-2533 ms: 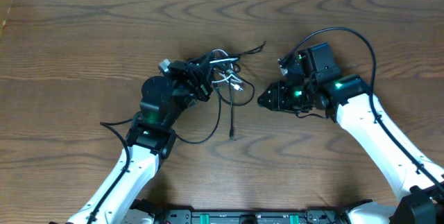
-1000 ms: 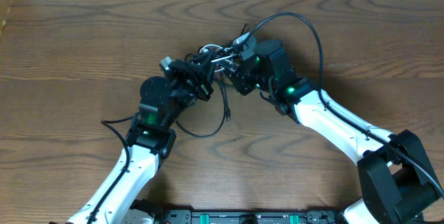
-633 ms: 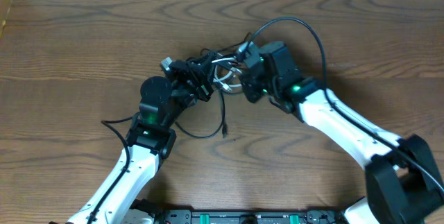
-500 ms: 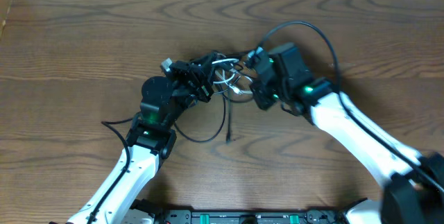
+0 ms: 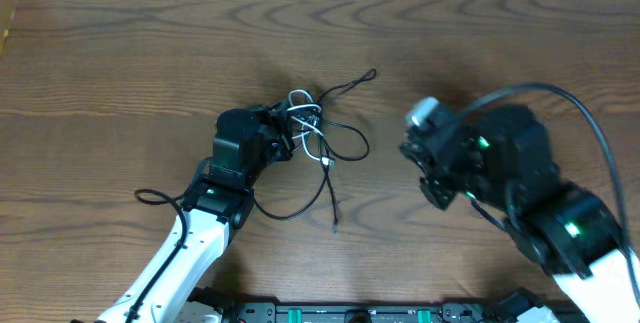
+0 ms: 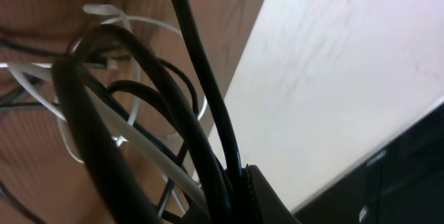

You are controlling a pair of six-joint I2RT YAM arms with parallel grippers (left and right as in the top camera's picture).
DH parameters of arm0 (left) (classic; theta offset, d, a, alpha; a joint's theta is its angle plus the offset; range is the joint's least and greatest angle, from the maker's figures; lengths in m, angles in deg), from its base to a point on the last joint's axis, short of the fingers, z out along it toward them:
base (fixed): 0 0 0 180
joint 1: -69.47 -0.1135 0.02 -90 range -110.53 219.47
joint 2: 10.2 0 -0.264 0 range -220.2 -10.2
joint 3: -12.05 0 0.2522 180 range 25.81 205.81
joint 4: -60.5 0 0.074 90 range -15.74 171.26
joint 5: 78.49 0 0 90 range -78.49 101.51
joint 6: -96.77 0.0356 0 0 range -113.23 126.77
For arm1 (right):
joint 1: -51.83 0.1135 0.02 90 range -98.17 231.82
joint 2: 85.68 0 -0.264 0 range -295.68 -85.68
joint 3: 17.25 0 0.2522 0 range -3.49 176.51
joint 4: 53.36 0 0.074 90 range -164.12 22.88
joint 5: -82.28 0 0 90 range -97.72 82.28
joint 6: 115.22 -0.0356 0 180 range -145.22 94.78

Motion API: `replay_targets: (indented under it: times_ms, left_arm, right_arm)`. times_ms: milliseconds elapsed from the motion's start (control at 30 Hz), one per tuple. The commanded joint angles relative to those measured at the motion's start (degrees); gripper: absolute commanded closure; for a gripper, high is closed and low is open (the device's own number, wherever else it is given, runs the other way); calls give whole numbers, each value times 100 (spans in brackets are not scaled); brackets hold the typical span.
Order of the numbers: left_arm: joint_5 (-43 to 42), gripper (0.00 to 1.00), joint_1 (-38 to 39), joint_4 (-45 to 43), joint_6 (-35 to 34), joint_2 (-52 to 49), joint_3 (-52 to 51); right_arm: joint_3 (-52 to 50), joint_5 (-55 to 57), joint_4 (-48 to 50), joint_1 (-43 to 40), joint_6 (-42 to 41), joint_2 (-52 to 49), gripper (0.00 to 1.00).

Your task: Untangle cables

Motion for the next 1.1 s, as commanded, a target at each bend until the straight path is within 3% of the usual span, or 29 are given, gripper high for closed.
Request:
replay_targets:
  times_ms: [0, 167, 200, 267, 333, 500, 600, 733, 833, 900, 1067]
  left_arm:
    - [201, 93, -7, -22, -367, 44, 61]
    - [-389, 93, -9, -404, -367, 44, 61]
    - [-385, 93, -9, -409, -367, 44, 61]
    - [-385, 93, -9, -369, -367, 44, 61]
    - [-385, 93, -9, -369, -367, 44, 61]
    - [-334, 92, -9, -254, -295, 44, 61]
    - [-321, 92, -9, -72, -83, 44, 61]
    - [-319, 92, -9, -4, 140, 44, 61]
    - [-319, 92, -9, -4, 262, 44, 61]
    - [-319, 92, -9, -7, 393, 44, 61]
    - [-321, 92, -9, -7, 737, 44, 61]
  right_arm:
    - [26, 70, -70, -24, 116, 247, 99]
    - [-15, -968, -195, -9, 79, 20, 84]
    - [-39, -1086, -146, -9, -271, -214, 72]
    - [-39, -1084, -76, -9, -861, -494, 70]
    - [-39, -1084, 31, -9, -1650, -859, 60]
    - [-39, -1213, 295, -9, -4232, -1838, 59]
    - [-39, -1899, 380, -2, -5348, -2404, 45]
    - [-39, -2876, 667, -2, -5768, -3027, 44]
    - [-39, -3209, 748, 0, -6229, -3438, 58]
    - [-39, -3202, 756, 0, -6625, -3654, 62]
    - [-39, -3169, 1137, 33, -7648, -4129, 53]
